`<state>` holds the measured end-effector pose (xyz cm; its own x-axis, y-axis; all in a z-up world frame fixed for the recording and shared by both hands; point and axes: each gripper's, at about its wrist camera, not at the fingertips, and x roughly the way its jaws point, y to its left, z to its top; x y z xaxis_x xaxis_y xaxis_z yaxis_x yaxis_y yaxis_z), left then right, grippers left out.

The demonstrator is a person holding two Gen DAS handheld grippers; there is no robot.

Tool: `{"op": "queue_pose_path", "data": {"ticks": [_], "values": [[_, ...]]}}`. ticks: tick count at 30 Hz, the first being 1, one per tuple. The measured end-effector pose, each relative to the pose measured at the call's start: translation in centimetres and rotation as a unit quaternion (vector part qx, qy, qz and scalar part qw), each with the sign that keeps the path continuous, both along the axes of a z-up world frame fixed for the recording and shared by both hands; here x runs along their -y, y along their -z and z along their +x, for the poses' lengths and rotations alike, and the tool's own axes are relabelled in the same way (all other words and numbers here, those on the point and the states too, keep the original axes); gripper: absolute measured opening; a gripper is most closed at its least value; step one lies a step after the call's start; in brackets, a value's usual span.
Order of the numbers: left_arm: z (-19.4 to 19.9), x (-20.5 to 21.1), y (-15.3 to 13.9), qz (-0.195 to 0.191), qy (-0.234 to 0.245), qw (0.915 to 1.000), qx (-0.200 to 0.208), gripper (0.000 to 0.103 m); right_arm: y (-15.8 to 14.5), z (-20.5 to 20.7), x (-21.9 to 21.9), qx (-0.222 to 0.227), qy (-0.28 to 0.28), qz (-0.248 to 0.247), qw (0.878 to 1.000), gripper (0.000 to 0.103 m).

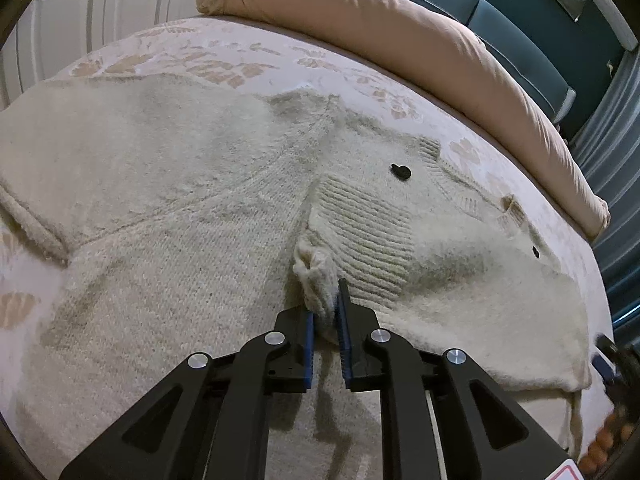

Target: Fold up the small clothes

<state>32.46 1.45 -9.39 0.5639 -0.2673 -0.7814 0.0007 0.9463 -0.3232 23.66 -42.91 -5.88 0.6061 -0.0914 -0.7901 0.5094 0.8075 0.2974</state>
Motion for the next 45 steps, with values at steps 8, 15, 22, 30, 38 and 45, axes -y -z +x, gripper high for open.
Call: {"op": "queue_pose_path", "data": {"ticks": [8,15,22,30,38,45], "values": [[-0.5,0.1,0.5,0.004,0.000,0.9997,0.026,0.014,0.7,-0.7,0.7,0.039,0.005,0.004,0.999,0.013],[-0.7,1.1,0.3,0.042,0.005,0.9985,0.036,0.015,-2.3,-1.5,-1.4,0.043,0.025,-0.045,0.998,0.016],[-0.7,1.5,0.3,0.057,0.008,0.9976,0.039,0.015,2.1,-1.1,-6.0,-0.051,-0.070,-0.130,0.988,0.012],[-0.8,2.1,0.2,0.084,0.011,0.9955,0.043,0.016,3.1,-2.7,-5.1,-0.047,-0.061,-0.116,0.990,0.012],[-3.5,-6.4,-2.5,-0.006,-0.111,0.9927,0.045,0.069,2.1,-6.7,-8.1,-0.029,-0.053,-0.100,0.993,0.025],[-2.1,-27.0,-3.6,-0.080,-0.286,0.9549,0.000,0.073,2.9,-9.2,-8.7,-0.008,-0.051,-0.079,0.996,0.032]]}}
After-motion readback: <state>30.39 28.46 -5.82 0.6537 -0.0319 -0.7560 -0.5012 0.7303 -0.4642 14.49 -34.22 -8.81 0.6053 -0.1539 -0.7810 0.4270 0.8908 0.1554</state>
